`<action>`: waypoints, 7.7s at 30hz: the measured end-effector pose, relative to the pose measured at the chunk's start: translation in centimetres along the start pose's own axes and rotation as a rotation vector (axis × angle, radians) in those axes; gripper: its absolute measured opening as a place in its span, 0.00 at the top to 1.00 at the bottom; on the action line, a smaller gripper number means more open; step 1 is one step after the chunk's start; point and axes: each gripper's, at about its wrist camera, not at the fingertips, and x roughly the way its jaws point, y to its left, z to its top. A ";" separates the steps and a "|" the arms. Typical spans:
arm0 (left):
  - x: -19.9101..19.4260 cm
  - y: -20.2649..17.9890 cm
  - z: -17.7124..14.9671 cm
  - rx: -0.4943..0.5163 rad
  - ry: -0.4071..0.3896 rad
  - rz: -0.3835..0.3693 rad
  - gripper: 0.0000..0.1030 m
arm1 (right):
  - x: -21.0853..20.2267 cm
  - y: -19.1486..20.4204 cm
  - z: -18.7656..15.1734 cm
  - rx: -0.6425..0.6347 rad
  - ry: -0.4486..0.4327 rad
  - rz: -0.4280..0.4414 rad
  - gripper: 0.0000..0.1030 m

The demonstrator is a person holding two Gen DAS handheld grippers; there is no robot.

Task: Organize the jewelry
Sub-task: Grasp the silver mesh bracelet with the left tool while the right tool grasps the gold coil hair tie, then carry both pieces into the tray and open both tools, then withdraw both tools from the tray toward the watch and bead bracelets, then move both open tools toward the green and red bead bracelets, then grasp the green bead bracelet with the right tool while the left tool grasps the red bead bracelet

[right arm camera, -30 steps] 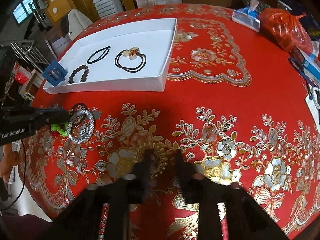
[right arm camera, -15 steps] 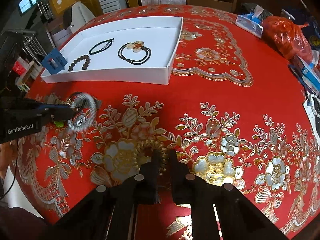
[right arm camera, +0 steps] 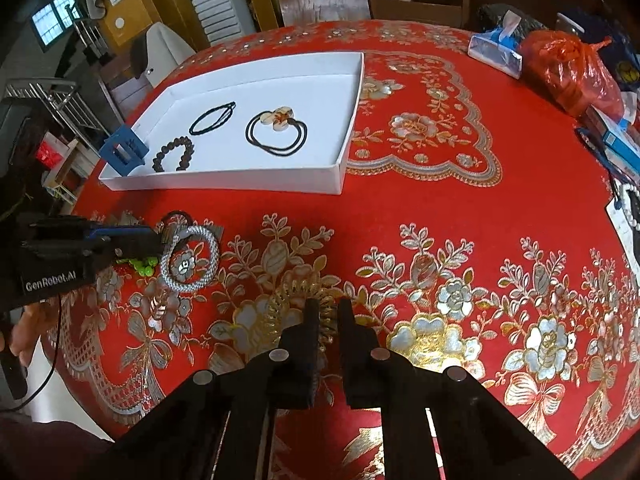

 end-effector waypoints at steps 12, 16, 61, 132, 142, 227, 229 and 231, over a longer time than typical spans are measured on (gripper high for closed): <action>2.4 -0.5 -0.1 -0.026 0.050 -0.020 0.95 | 0.1 0.0 0.0 0.017 0.003 0.010 0.92; 0.7 0.3 -0.2 -0.037 0.011 -0.039 0.95 | -0.4 0.3 0.4 0.011 -0.012 0.014 0.92; -0.8 12.7 14.1 -0.426 -0.127 0.183 0.95 | 8.7 1.1 21.9 -0.093 -0.012 0.071 0.92; -8.6 7.4 -6.0 -0.393 -0.239 0.314 0.54 | -1.0 9.7 3.1 -0.081 -0.051 0.092 0.47; -8.6 6.7 -7.6 -0.373 -0.234 0.322 0.54 | -1.1 10.1 1.4 -0.074 -0.046 0.094 0.47; -3.4 13.3 -7.6 -0.585 -0.047 0.181 0.54 | 4.6 10.2 3.1 -0.115 0.070 0.117 0.71; -3.2 13.0 -7.5 -0.575 -0.043 0.182 0.54 | 4.5 10.6 3.4 -0.115 0.059 0.142 0.70; -2.8 12.6 -7.3 -0.561 -0.035 0.178 0.54 | 5.3 11.5 3.6 -0.141 0.069 0.139 0.70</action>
